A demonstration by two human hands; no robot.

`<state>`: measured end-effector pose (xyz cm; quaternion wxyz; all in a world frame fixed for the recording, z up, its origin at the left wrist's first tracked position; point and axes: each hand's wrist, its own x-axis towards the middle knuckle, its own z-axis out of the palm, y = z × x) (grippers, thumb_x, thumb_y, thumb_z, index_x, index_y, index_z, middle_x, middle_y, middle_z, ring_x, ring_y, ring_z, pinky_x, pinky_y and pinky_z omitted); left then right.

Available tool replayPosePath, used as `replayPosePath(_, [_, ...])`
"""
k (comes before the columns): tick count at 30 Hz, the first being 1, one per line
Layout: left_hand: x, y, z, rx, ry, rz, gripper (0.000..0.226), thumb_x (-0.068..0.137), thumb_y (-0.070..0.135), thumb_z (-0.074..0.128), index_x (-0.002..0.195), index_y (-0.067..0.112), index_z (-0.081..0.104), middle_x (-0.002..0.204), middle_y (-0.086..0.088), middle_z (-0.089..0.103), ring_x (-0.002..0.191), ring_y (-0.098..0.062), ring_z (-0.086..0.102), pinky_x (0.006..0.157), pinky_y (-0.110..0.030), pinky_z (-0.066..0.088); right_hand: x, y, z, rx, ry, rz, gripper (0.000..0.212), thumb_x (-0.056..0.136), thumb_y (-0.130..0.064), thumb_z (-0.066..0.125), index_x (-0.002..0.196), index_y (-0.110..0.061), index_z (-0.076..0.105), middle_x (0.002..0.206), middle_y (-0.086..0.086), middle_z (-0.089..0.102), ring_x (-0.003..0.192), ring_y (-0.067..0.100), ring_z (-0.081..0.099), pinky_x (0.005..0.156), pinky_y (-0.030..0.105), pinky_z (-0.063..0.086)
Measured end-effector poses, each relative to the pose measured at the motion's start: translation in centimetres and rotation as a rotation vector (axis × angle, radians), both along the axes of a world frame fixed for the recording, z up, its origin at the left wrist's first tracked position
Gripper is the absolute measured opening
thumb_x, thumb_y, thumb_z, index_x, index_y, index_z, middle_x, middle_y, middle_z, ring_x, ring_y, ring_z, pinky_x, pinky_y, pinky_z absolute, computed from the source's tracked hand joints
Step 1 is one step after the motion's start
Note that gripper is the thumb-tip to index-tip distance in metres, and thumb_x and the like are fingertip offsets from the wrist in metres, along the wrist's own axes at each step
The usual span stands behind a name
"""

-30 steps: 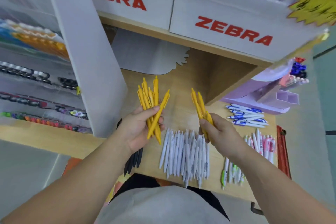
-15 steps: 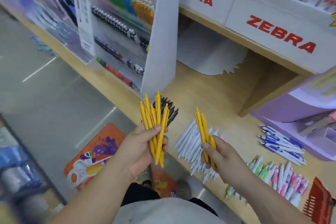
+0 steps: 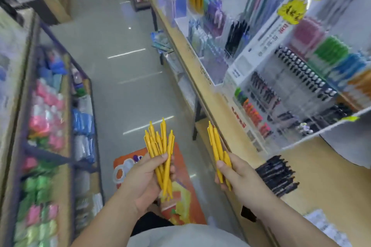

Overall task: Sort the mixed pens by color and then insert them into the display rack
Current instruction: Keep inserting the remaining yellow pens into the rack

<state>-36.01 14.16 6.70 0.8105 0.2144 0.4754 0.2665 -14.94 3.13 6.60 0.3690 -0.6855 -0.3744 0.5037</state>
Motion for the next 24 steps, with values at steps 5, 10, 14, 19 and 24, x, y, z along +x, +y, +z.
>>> replayPosePath(5, [-5.2,11.7,1.8,0.007,0.024,-0.032,0.016,0.075,0.008,0.065,0.090,0.002,0.061,0.070,-0.012,0.062,0.052,-0.020,0.059,0.048,-0.030,0.052,-5.8,12.0,1.5,0.014,0.020,0.005,0.026,0.103,-0.022,0.050,0.083,-0.006,0.053,0.071,0.014,0.062,0.059,0.013,0.055,0.058,0.017,0.041])
replayPosePath(10, [-7.8,23.0,4.1,0.034,0.001,-0.071,0.023,0.073,0.009,0.067,0.094,0.004,0.059,0.073,-0.012,0.062,0.055,-0.020,0.059,0.050,-0.031,0.051,-9.8,22.9,2.7,0.016,0.069,-0.022,0.030,0.100,-0.033,0.053,0.083,-0.009,0.054,0.071,0.011,0.062,0.060,0.015,0.054,0.054,0.018,0.040])
replayPosePath(14, [-8.0,30.7,4.4,0.014,-0.041,-0.008,0.020,0.075,0.007,0.065,0.094,0.007,0.059,0.075,-0.011,0.062,0.056,-0.020,0.058,0.051,-0.031,0.051,-10.2,30.2,2.5,-0.008,0.120,-0.020,0.025,0.103,-0.024,0.052,0.082,-0.011,0.054,0.072,0.011,0.060,0.059,0.015,0.054,0.050,0.018,0.040])
replayPosePath(19, [-6.1,39.7,3.6,0.007,-0.025,0.004,0.026,0.075,0.007,0.065,0.099,0.005,0.057,0.076,-0.010,0.062,0.055,-0.019,0.058,0.049,-0.031,0.051,-7.4,40.0,1.5,0.002,0.088,-0.036,0.024,0.103,-0.020,0.050,0.082,-0.008,0.055,0.071,0.009,0.062,0.058,0.013,0.055,0.052,0.018,0.040])
replayPosePath(24, [-1.0,49.7,3.4,0.022,-0.033,0.092,0.026,0.073,0.009,0.066,0.098,0.007,0.059,0.077,-0.008,0.062,0.057,-0.019,0.059,0.051,-0.031,0.050,-2.1,50.4,1.0,0.040,0.082,-0.034,0.027,0.103,-0.020,0.049,0.081,-0.007,0.056,0.068,0.004,0.062,0.055,0.007,0.053,0.056,0.017,0.042])
